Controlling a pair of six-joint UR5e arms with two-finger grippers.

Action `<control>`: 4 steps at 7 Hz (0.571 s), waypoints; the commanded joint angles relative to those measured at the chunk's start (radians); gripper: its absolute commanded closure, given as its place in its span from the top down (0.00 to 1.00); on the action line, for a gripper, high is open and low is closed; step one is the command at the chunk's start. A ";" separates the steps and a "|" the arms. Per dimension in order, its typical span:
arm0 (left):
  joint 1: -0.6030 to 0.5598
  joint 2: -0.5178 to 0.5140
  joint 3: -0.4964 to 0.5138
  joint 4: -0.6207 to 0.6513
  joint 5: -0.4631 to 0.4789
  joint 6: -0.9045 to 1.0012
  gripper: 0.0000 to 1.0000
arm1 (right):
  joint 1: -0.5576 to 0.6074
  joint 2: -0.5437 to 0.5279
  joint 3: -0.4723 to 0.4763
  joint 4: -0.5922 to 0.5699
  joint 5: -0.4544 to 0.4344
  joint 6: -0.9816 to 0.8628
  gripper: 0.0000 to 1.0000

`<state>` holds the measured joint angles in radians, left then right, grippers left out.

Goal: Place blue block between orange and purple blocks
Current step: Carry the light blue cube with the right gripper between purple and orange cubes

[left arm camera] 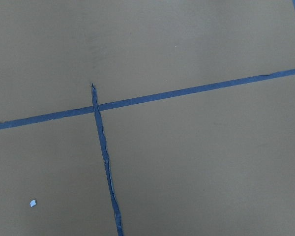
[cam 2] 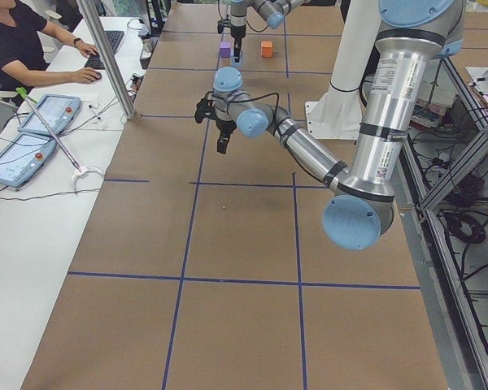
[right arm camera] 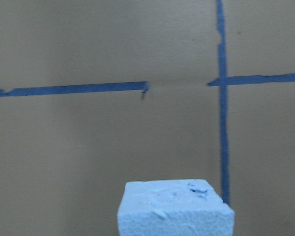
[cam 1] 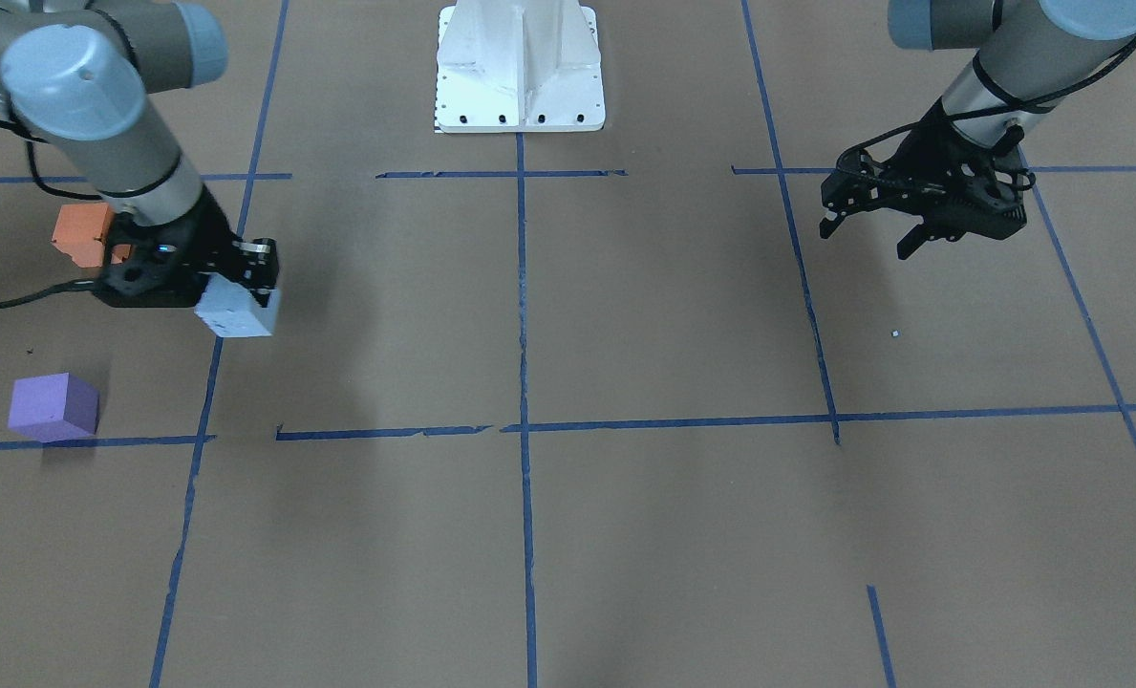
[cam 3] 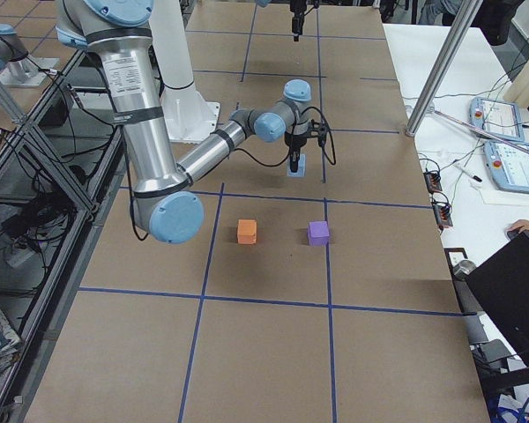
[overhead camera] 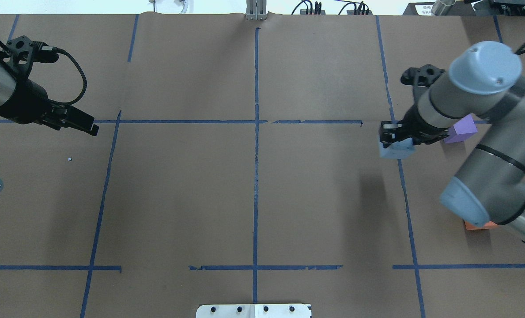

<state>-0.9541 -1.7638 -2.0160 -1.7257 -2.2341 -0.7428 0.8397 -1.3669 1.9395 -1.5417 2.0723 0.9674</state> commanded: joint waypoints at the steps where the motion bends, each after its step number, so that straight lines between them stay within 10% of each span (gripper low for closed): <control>1: 0.000 0.000 -0.006 0.000 0.001 -0.003 1.00 | 0.076 -0.161 0.006 0.055 0.050 -0.106 0.03; 4: 0.000 0.001 -0.018 0.002 0.001 -0.007 1.00 | 0.075 -0.170 -0.126 0.136 0.060 -0.119 0.03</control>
<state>-0.9541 -1.7627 -2.0299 -1.7254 -2.2335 -0.7492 0.9133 -1.5328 1.8629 -1.4463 2.1267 0.8532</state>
